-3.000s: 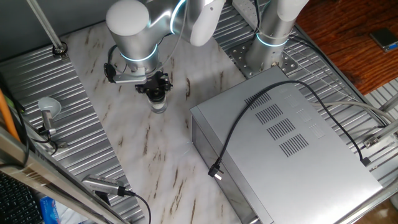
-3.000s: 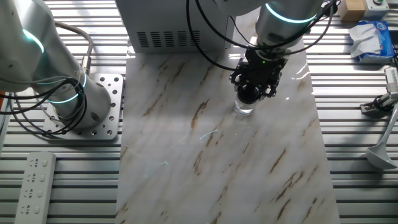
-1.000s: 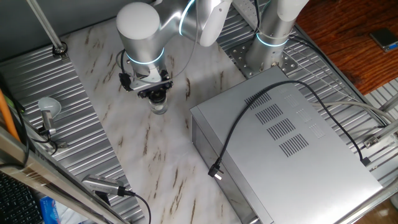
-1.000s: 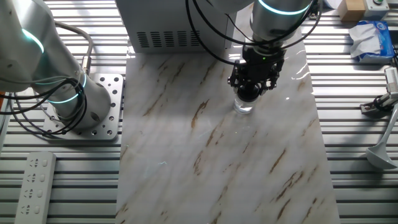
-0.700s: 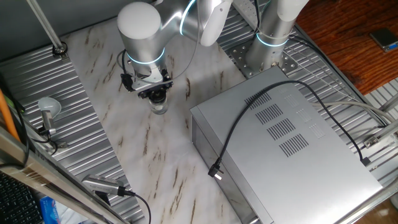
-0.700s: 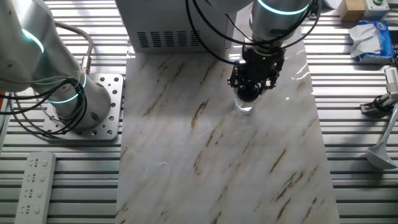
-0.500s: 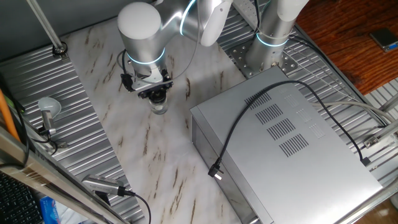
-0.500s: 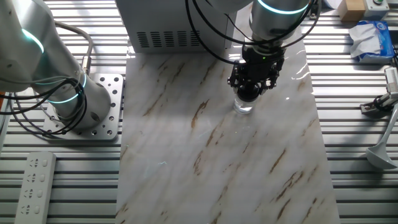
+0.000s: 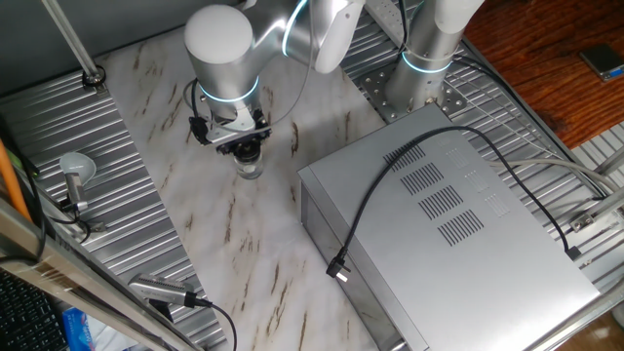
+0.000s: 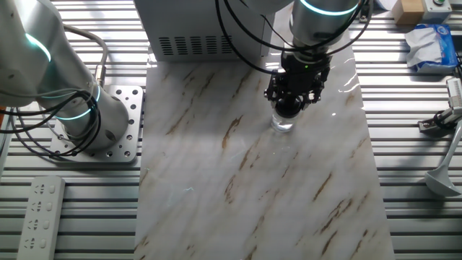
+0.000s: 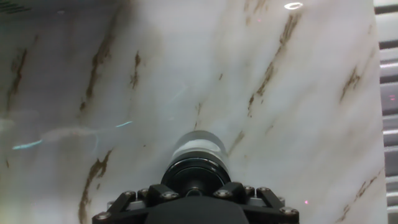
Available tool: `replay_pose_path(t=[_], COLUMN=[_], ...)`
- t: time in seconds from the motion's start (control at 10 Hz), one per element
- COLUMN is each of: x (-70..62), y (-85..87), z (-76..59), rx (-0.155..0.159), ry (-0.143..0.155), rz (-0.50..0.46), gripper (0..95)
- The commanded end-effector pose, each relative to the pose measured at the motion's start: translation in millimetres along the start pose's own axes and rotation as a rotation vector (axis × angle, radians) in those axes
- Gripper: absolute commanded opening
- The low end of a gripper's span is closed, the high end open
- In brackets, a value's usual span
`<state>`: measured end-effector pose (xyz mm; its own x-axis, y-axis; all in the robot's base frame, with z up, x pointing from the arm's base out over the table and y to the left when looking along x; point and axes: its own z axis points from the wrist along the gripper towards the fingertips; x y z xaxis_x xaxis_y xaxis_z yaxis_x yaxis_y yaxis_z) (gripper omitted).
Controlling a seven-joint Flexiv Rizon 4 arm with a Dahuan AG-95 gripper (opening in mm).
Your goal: Unscrew the lid from the jar
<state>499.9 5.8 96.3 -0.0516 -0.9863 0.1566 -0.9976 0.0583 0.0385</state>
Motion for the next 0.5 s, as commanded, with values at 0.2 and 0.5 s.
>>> replay_pose_path(t=[0.2,0.5], x=[-1.9,-2.0], y=[-1.1,-1.1], z=[15.9,15.9], rx=[0.0,0.0], ry=[0.002,0.004], rz=[0.012,0.009], gripper=[0.0,0.0])
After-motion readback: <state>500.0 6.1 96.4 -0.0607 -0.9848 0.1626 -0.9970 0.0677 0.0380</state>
